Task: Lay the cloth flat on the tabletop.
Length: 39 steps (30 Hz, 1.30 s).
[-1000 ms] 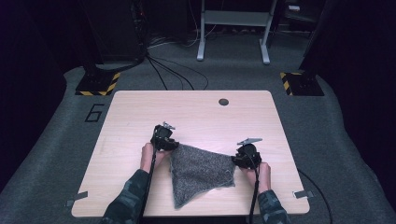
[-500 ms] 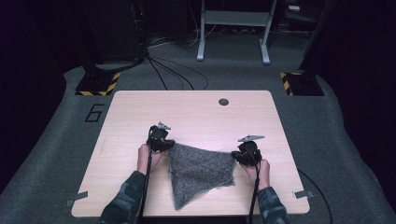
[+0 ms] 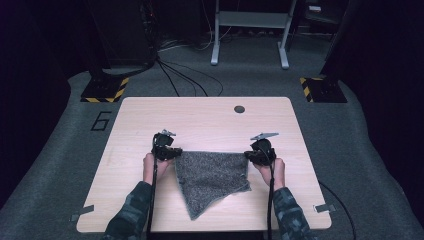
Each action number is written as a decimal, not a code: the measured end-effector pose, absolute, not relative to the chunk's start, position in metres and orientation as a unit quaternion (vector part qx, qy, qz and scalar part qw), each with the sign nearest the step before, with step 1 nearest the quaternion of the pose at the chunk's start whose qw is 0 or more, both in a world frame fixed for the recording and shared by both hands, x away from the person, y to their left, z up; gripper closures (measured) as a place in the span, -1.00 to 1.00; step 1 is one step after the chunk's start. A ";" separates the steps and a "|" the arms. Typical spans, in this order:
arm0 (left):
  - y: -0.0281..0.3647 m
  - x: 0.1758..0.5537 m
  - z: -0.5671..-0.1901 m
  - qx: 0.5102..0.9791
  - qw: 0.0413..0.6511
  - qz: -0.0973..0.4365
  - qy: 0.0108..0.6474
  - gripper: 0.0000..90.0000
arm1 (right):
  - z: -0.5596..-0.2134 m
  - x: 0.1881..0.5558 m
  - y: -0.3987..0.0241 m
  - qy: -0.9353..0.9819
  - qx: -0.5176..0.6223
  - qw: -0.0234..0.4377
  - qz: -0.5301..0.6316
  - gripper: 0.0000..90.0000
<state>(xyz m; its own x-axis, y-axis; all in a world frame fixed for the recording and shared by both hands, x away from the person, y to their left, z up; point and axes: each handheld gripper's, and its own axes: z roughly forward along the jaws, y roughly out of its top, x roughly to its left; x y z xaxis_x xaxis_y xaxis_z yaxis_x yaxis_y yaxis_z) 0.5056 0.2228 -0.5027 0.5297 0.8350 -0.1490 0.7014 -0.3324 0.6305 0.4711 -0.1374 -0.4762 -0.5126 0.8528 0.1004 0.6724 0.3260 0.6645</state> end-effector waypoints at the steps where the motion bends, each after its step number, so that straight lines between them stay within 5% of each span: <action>1: 0.221 0.510 -0.503 0.808 0.328 0.107 0.477 0.96 | -0.477 0.478 -0.136 0.807 0.472 0.136 0.327 0.98; 5: 0.216 0.542 -0.475 0.802 0.335 0.140 0.474 0.97 | -0.463 0.514 -0.133 0.802 0.478 0.164 0.319 0.99; 10: 0.214 0.563 -0.391 0.765 0.394 0.227 0.457 0.97 | -0.385 0.551 -0.132 0.769 0.470 0.243 0.358 1.00; 14: 0.213 0.539 -0.324 0.747 0.441 0.288 0.405 0.97 | -0.307 0.538 -0.134 0.743 0.429 0.306 0.414 1.00; 17: 0.218 0.511 -0.316 0.746 0.461 0.298 0.378 0.97 | -0.286 0.509 -0.139 0.732 0.406 0.317 0.446 0.99; 21: 0.217 0.479 -0.356 0.774 0.441 0.286 0.354 0.97 | -0.317 0.471 -0.142 0.752 0.386 0.306 0.439 0.99; 31: 0.215 0.412 -0.481 0.813 0.412 0.191 0.365 0.90 | -0.461 0.390 -0.153 0.797 0.407 0.208 0.395 0.97; 35: 0.225 0.392 -0.500 0.817 0.405 0.158 0.378 0.64 | -0.478 0.370 -0.156 0.802 0.412 0.181 0.394 0.91; 39: 0.240 0.376 -0.504 0.813 0.403 0.145 0.394 0.18 | -0.480 0.356 -0.158 0.809 0.399 0.163 0.399 0.60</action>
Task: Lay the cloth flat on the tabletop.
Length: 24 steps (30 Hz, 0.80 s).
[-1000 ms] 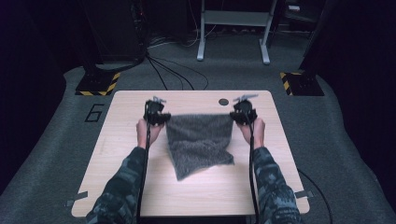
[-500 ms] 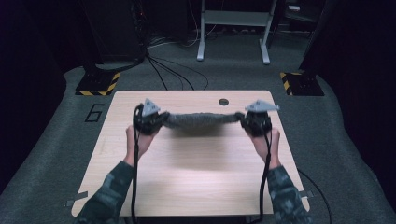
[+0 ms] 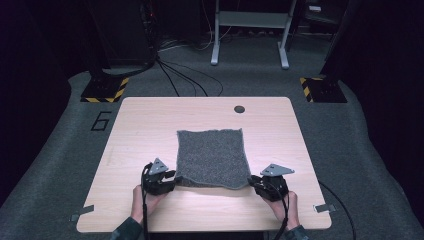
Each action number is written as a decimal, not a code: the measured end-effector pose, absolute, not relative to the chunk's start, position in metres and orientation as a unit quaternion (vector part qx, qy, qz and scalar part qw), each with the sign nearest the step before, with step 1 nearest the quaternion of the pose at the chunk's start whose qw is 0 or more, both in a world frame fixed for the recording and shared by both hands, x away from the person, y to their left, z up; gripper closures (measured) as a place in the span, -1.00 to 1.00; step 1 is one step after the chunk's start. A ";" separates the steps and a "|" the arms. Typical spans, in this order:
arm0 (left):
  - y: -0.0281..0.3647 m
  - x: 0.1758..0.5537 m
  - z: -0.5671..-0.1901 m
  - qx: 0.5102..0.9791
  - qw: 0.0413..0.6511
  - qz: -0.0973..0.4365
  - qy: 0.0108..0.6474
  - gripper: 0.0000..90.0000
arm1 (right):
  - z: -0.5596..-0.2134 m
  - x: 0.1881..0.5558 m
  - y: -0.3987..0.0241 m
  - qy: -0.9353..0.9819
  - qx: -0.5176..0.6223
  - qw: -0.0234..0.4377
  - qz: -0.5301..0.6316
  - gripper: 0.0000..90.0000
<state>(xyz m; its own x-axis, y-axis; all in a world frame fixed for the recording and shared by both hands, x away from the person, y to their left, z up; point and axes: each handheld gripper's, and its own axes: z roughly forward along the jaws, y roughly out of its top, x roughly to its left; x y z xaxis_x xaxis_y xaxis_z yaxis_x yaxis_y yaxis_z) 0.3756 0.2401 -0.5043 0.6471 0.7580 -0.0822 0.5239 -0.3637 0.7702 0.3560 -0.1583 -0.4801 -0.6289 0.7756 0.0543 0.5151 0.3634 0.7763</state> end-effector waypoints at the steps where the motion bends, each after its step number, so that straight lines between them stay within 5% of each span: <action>1: 0.245 0.373 -0.503 0.808 0.405 0.144 0.402 0.06 | -0.478 0.353 -0.160 0.808 0.398 0.160 0.403 0.50; 4: 0.259 0.369 -0.497 0.781 0.426 0.145 0.433 -0.29 | -0.471 0.354 -0.167 0.802 0.403 0.172 0.406 0.19; 13: 0.254 0.406 -0.477 0.771 0.410 0.182 0.452 -0.49 | -0.479 0.417 -0.156 0.809 0.426 0.200 0.352 -0.62; 24: 0.219 0.438 -0.508 0.830 0.306 0.181 0.430 -0.64 | -0.511 0.454 -0.144 0.801 0.469 0.207 0.311 -0.85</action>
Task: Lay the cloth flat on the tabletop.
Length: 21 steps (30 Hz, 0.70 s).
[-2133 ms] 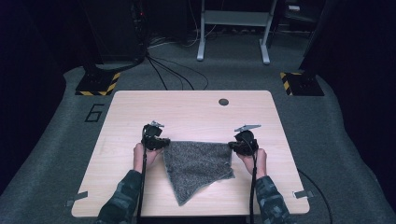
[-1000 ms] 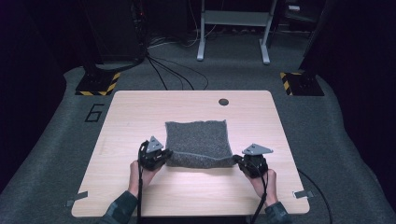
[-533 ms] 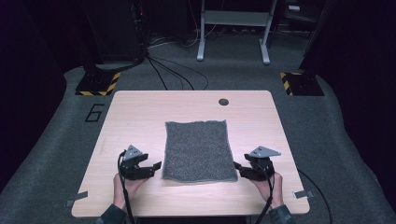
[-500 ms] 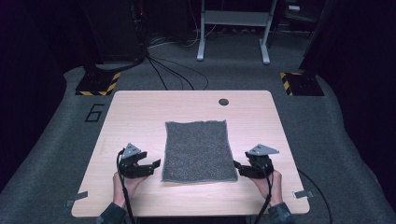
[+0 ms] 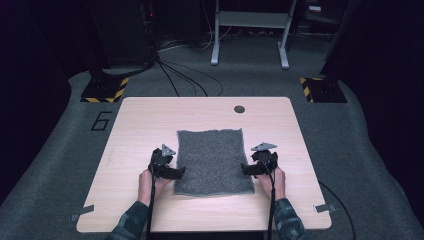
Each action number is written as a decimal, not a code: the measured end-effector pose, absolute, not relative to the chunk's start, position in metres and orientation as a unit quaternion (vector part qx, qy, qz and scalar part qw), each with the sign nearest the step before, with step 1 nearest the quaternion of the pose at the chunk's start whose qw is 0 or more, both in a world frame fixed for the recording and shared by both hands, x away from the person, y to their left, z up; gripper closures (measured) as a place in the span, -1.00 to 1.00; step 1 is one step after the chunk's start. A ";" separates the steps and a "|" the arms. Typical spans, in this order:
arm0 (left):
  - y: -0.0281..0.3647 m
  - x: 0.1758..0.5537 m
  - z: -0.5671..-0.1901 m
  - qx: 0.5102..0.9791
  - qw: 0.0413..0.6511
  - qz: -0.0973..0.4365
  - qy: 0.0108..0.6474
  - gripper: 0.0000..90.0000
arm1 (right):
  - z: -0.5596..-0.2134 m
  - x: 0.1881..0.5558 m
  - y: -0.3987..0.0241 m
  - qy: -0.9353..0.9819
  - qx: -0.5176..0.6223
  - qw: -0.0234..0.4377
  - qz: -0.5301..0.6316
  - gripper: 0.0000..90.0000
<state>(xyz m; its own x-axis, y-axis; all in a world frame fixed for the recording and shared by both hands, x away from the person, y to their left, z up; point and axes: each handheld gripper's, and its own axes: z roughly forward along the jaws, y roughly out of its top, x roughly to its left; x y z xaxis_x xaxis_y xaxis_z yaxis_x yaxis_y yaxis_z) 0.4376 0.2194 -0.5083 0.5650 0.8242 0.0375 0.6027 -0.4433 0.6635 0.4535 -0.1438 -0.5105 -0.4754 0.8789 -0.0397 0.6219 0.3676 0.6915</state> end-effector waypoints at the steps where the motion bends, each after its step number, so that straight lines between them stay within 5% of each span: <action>1: 0.219 0.438 -0.510 0.831 0.302 0.181 0.431 -0.65 | -0.513 0.454 -0.144 0.799 0.473 0.203 0.310 -0.86; 21: 0.229 0.431 -0.520 0.826 0.310 0.173 0.439 -0.73 | -0.523 0.432 -0.148 0.798 0.477 0.200 0.308 -0.91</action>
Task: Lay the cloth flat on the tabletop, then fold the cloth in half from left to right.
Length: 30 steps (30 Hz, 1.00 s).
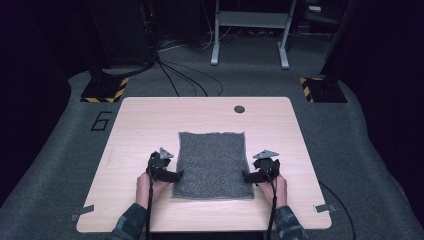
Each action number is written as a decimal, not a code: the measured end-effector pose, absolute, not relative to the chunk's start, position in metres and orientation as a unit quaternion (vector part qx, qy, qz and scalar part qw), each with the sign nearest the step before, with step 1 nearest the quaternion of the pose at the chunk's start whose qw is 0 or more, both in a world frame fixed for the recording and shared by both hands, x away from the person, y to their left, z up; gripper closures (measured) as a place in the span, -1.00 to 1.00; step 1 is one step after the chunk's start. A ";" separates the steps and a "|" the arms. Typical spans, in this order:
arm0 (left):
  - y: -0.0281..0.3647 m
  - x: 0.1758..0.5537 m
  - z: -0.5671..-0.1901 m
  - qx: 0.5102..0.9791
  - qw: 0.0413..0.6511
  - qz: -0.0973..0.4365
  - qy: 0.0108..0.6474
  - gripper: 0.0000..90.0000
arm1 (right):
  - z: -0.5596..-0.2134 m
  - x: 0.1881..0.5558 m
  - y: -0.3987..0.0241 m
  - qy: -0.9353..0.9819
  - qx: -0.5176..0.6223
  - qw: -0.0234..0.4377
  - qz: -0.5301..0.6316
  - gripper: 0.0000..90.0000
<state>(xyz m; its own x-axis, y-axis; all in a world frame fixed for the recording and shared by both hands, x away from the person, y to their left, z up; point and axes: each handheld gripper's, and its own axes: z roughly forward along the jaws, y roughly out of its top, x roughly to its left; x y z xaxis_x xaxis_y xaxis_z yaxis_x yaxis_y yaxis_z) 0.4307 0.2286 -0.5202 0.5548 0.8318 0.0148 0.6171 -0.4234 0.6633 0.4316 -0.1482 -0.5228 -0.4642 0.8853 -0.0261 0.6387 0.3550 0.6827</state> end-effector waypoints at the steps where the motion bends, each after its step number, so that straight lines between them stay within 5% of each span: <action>1: 0.229 0.430 -0.521 0.824 0.312 0.176 0.440 -0.73 | -0.523 0.431 -0.149 0.798 0.475 0.201 0.310 -0.91; 14: 0.230 0.423 -0.520 0.826 0.309 0.175 0.438 -0.73 | -0.525 0.421 -0.150 0.796 0.477 0.193 0.319 -0.92; 30: 0.247 0.451 -0.497 0.797 0.349 0.167 0.463 -1.00 | -0.491 0.408 -0.121 0.806 0.435 0.177 0.361 -0.93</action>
<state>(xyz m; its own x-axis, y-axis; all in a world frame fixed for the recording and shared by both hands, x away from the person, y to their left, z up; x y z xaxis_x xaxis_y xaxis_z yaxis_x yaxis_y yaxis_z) 0.4508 0.2475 -0.4974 0.5158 0.8548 -0.0580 0.6219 -0.3270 0.7116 0.4083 -0.1207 -0.4913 -0.5592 0.8285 0.0290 0.5734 0.3612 0.7354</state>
